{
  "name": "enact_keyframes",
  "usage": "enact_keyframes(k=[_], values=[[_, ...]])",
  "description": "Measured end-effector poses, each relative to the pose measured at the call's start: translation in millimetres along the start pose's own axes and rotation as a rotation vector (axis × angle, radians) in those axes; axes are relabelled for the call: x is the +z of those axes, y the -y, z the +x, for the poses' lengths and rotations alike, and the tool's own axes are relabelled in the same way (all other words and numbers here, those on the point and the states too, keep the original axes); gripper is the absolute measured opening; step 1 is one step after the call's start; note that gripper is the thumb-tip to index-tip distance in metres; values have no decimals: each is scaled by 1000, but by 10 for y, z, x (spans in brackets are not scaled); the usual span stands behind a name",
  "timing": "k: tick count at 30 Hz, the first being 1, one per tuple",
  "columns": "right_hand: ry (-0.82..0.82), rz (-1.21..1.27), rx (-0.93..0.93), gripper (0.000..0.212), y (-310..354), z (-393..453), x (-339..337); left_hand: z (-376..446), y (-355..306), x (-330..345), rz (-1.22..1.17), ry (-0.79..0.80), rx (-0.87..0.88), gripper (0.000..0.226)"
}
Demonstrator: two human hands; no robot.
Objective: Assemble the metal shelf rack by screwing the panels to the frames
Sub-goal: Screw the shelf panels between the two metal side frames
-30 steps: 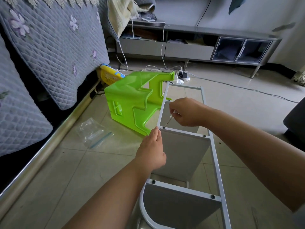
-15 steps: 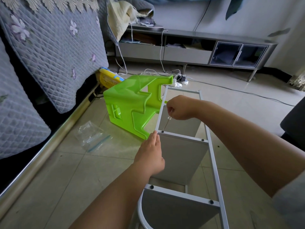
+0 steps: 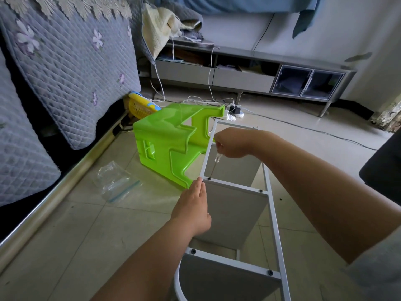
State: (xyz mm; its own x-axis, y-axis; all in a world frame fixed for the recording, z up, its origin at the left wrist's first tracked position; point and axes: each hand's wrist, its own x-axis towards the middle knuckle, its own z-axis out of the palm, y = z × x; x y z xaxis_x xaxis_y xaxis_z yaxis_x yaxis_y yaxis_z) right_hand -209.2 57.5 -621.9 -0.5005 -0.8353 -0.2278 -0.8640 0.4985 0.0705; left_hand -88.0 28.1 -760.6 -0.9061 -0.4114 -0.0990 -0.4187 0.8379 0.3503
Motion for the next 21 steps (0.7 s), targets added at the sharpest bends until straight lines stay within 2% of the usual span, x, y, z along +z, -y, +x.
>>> enact_keyframes(k=[3, 9, 12, 15, 19, 21], values=[[-66, -74, -31, 36, 50, -13, -15, -7, 3, 11, -6, -4, -4, 77], [-47, -220, 12, 42, 52, -35, 46, -24, 4, 5, 18, -13, 3, 76], [-20, -205, 4, 42, 52, -64, 113, -32, 6, 19, 17, -18, -2, 76], [11, -136, -32, 33, -14, -111, 129, -18, 23, 28, 27, -17, 1, 75], [-126, -39, -42, 28, -175, -238, 182, -10, -7, 24, 211, -88, 1, 73], [-196, 20, 16, 29, -375, -358, 238, -22, -53, 32, 358, -183, 50, 77]])
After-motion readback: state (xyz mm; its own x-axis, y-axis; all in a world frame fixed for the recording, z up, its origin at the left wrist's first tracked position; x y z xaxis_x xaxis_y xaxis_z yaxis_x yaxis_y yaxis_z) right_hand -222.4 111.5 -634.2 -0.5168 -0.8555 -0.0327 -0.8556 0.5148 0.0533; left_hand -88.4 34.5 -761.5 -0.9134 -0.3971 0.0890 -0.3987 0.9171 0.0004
